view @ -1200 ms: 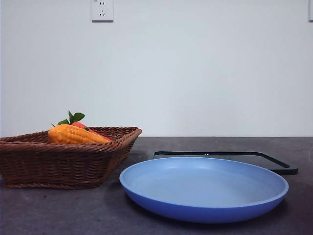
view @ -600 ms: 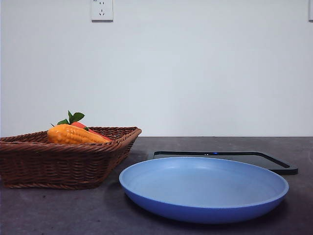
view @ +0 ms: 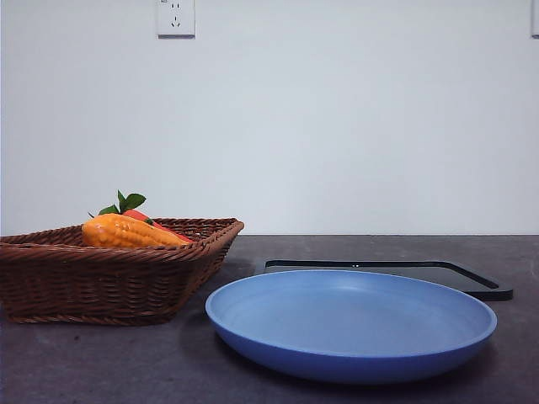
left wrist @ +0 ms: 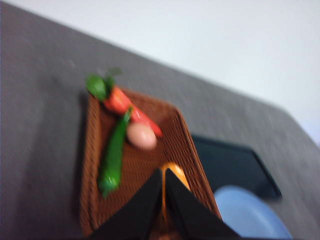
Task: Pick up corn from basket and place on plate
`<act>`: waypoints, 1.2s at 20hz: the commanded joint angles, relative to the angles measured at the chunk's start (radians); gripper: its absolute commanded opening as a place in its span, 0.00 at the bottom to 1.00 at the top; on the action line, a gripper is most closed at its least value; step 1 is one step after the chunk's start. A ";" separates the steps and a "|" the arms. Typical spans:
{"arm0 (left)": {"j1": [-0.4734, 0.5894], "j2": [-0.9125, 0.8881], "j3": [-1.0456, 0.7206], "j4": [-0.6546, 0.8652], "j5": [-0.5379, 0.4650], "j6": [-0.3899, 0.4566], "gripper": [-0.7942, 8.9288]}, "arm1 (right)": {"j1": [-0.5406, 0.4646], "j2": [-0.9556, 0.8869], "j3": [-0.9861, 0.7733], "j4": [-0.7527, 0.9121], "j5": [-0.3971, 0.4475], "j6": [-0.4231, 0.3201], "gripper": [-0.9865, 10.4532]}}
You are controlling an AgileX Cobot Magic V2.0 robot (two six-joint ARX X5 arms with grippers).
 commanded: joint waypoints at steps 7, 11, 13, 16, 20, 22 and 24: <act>-0.003 0.226 0.209 -0.308 0.083 0.285 0.09 | 0.052 0.285 0.210 -0.308 -0.135 -0.221 0.09; -0.031 0.289 0.239 -0.362 0.083 0.321 0.09 | 0.100 0.367 0.239 -0.358 -0.135 -0.242 0.09; -0.044 0.311 0.239 -0.374 0.082 0.323 0.09 | 0.124 0.402 0.239 -0.357 -0.133 -0.242 0.09; -0.046 0.328 0.239 -0.370 0.082 0.325 0.16 | 0.135 0.436 0.239 -0.357 -0.134 -0.240 0.12; -0.046 0.328 0.239 -0.342 0.082 0.325 0.50 | 0.135 0.477 0.239 -0.351 -0.136 -0.209 0.36; -0.046 0.332 0.239 -0.339 0.082 0.325 0.51 | 0.145 0.516 0.239 -0.343 -0.138 -0.208 0.36; -0.046 0.341 0.239 -0.337 0.082 0.325 0.51 | 0.167 0.580 0.239 -0.313 -0.153 -0.201 0.36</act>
